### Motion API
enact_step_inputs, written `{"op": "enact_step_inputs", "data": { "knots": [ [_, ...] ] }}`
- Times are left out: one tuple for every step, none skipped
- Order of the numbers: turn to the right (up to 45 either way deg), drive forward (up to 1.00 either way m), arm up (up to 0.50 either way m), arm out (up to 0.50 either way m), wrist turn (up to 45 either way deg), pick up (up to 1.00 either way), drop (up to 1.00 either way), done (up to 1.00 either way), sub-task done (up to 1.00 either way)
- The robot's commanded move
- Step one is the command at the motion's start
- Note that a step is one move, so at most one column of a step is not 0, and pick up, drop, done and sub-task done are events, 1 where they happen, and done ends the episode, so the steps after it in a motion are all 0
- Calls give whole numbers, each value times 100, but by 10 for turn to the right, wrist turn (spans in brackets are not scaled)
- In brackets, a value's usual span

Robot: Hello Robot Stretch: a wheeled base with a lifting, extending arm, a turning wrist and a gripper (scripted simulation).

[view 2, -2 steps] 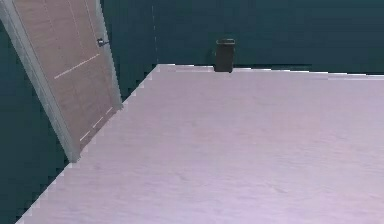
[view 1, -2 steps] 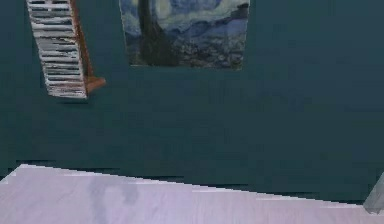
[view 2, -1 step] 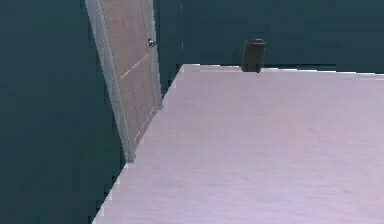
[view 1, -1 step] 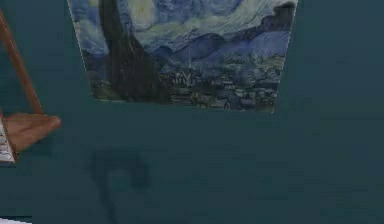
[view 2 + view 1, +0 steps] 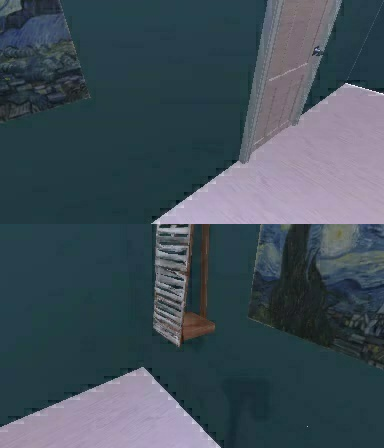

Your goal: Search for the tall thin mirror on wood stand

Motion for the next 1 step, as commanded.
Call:
{"op": "enact_step_inputs", "data": {
  "knots": [
    [0,0,0,0,0,0,0,100,0]
  ]
}}
